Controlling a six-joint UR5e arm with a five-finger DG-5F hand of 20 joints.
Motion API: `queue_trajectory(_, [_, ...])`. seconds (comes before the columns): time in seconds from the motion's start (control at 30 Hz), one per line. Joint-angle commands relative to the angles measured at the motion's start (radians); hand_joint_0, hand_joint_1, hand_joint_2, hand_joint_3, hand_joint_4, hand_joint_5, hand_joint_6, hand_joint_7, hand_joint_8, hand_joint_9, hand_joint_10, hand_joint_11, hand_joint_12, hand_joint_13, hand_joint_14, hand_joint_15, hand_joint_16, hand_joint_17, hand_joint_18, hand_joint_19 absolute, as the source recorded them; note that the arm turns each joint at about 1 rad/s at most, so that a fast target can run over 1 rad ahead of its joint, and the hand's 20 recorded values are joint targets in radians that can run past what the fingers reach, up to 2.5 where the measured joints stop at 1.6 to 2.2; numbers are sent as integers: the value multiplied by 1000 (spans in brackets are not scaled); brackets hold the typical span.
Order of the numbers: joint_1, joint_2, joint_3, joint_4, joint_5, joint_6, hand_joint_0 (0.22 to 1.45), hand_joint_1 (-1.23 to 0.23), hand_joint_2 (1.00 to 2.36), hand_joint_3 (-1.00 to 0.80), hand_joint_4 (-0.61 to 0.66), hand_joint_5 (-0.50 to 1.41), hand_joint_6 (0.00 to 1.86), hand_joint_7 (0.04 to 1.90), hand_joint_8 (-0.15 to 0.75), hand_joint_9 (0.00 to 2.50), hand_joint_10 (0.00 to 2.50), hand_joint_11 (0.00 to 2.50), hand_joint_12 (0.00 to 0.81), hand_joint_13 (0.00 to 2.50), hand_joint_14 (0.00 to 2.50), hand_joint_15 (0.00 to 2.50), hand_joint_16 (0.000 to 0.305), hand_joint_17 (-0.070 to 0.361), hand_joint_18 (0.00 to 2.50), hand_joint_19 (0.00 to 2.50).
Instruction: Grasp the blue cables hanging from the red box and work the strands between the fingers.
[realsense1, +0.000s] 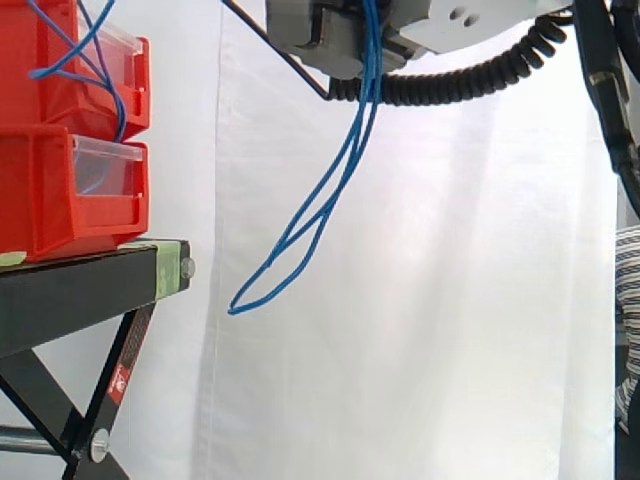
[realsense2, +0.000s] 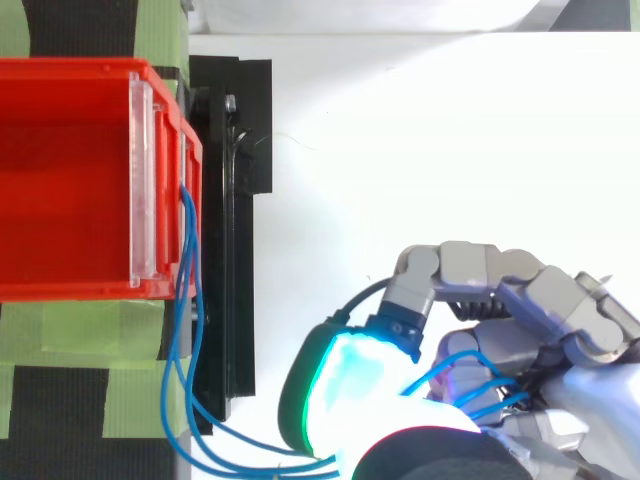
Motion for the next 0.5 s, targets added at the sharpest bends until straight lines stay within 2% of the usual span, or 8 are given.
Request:
queue_trajectory(0.0, [-3, 0, 1, 89, 19, -274, 908, -605, 1015, -630, 242, 159, 954, 1233, 384, 987, 2500, 2500, 419, 1081, 2500, 1644, 46, 104, 1462, 1184])
queue_trajectory(0.03, [-3, 0, 0, 98, 19, -294, 909, -605, 1014, -640, 241, 159, 957, 1223, 384, 987, 2500, 2500, 419, 1081, 2500, 1644, 46, 104, 1462, 1184])
queue_trajectory(0.1, [-11, 0, 1, 141, 20, -380, 909, -605, 1015, -640, 241, 159, 958, 1224, 384, 987, 2500, 2500, 419, 1081, 2500, 1644, 46, 104, 1462, 1184])
queue_trajectory(0.2, [-11, 0, 0, 159, 20, -442, 908, -605, 1015, -630, 241, 159, 958, 1224, 384, 987, 2500, 2500, 419, 1081, 2500, 1644, 46, 104, 1462, 1184])
queue_trajectory(0.37, [-3, 1, 0, 133, 20, -503, 909, -605, 1015, -629, 242, 157, 959, 1229, 384, 987, 2500, 2500, 419, 1081, 2500, 1644, 46, 104, 1462, 1184])
queue_trajectory(0.47, [0, 0, 0, 81, 20, -524, 909, -605, 1015, -629, 242, 156, 961, 1228, 384, 987, 2500, 2500, 419, 1081, 2500, 1644, 46, 104, 1462, 1184])
